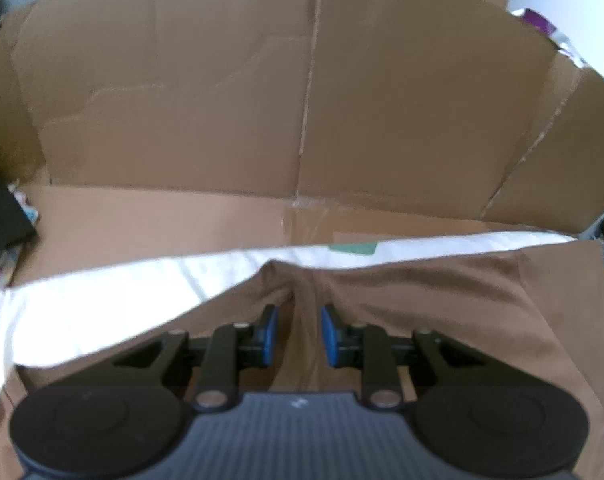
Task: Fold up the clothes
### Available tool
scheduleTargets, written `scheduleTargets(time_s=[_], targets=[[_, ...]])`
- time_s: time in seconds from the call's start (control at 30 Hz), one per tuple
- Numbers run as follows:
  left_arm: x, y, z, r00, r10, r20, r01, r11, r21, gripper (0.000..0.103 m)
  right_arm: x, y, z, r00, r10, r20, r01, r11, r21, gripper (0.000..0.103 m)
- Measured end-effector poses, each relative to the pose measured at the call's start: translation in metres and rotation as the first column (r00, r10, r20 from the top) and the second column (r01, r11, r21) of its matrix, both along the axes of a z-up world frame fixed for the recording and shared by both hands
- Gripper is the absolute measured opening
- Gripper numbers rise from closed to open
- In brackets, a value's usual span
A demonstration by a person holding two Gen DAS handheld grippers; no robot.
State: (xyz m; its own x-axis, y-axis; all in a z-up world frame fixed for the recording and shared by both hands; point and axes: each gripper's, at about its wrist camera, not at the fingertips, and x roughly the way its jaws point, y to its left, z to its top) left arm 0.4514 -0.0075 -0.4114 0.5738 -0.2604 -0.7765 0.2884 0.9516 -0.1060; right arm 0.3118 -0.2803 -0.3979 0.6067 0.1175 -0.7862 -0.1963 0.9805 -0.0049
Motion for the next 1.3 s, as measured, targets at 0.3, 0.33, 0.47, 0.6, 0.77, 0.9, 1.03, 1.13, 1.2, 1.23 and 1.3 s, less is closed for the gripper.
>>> scheduleTargets(time_s=[0.3, 0.33, 0.47, 0.6, 0.77, 0.9, 1.03, 1.13, 1.2, 1.23, 1.3], targets=[[0.005, -0.005, -0.012, 0.999, -0.004, -0.035, 0.003, 1.0, -0.002, 0.009, -0.001, 0.001, -0.003, 1.0, 0.006, 0.002, -0.006, 1.0, 0.0, 0.029], [0.003, -0.004, -0.009, 1.0, 0.0, -0.015, 0.0, 1.0, 0.008, 0.008, -0.001, 0.001, -0.003, 1.0, 0.007, 0.003, -0.007, 1.0, -0.001, 0.029], [-0.004, -0.002, 0.002, 0.998, 0.024, 0.06, -0.028, 0.997, 0.07, 0.001, -0.001, 0.002, -0.004, 1.0, 0.008, 0.003, -0.008, 0.999, -0.036, 0.029], [-0.004, 0.007, 0.001, 0.997, 0.063, 0.052, -0.067, 0.995, 0.078, 0.001, 0.002, 0.004, -0.005, 1.0, -0.025, -0.003, 0.025, 0.994, -0.103, 0.03], [-0.008, 0.005, 0.013, 0.994, 0.054, 0.1, -0.06, 0.996, 0.059, 0.007, 0.004, 0.005, -0.001, 0.999, -0.053, -0.003, 0.052, 0.991, -0.121, 0.03], [-0.008, -0.012, 0.02, 0.992, -0.028, 0.127, 0.027, 1.0, 0.01, 0.012, 0.001, 0.01, 0.006, 0.999, -0.01, 0.034, 0.013, 0.997, -0.076, 0.032], [-0.003, -0.024, 0.007, 0.993, -0.065, 0.102, 0.06, 0.997, 0.052, 0.012, 0.003, 0.019, 0.006, 0.998, 0.032, 0.045, -0.03, 0.999, -0.045, 0.032], [0.001, -0.032, -0.003, 0.992, -0.092, 0.083, 0.085, 0.993, 0.084, 0.014, 0.008, 0.022, 0.002, 0.998, 0.039, 0.039, -0.037, 0.999, -0.034, 0.032], [0.003, -0.038, -0.01, 0.992, -0.11, 0.069, 0.102, 0.989, 0.106, 0.014, 0.011, 0.022, -0.001, 0.999, 0.039, 0.028, -0.038, 0.999, -0.035, 0.032], [0.005, -0.041, -0.013, 0.991, -0.118, 0.063, 0.11, 0.987, 0.116, 0.013, 0.012, 0.021, -0.003, 0.999, 0.036, 0.021, -0.036, 0.999, -0.041, 0.032], [0.012, -0.036, -0.016, 0.992, -0.107, 0.06, 0.098, 0.985, 0.139, 0.004, 0.013, 0.018, -0.007, 1.0, 0.026, 0.007, -0.025, 0.998, -0.05, 0.033]])
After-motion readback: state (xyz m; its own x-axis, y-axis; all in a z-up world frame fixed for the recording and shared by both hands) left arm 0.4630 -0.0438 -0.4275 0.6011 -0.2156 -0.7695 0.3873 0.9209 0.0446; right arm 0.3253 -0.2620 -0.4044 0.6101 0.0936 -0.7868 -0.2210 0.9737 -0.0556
